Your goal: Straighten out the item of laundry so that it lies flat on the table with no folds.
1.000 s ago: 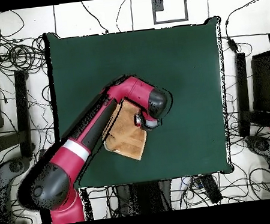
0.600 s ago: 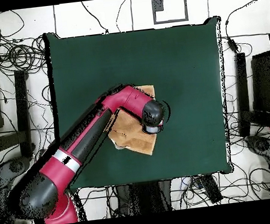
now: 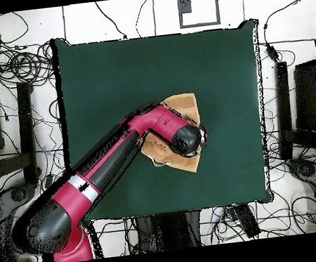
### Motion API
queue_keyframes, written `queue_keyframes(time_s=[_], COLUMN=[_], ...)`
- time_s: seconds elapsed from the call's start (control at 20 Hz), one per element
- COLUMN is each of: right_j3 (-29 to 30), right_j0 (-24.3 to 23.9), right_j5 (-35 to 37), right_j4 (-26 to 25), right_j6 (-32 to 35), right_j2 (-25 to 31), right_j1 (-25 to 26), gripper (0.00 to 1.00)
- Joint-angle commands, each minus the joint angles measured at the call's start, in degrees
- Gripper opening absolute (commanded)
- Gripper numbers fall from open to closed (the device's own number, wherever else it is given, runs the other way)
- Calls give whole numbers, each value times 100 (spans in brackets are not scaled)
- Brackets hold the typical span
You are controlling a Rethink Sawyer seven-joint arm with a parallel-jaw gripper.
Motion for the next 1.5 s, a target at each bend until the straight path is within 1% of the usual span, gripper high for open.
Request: queue_keyframes(time_s=[0.05, 0.4, 0.5, 0.65, 1.0, 1.2, 1.35, 1.5], right_j3=[-363, -533, -635, -818, -1280, -1649, -2028, -2315], right_j0=[-189, -268, -317, -405, -584, -727, -900, -1044], right_j5=[781, 571, 423, -12, -493, -910, -1469, -1773], right_j4=[178, 30, -64, -289, -671, -889, -1091, -1187], right_j6=[-828, -605, -471, -137, 419, 901, 1335, 1573], right_j2=[944, 895, 864, 841, 835, 815, 804, 778], right_j1=[425, 485, 512, 543, 589, 657, 709, 746], gripper=[0, 0, 0, 0, 0, 0, 0, 0])
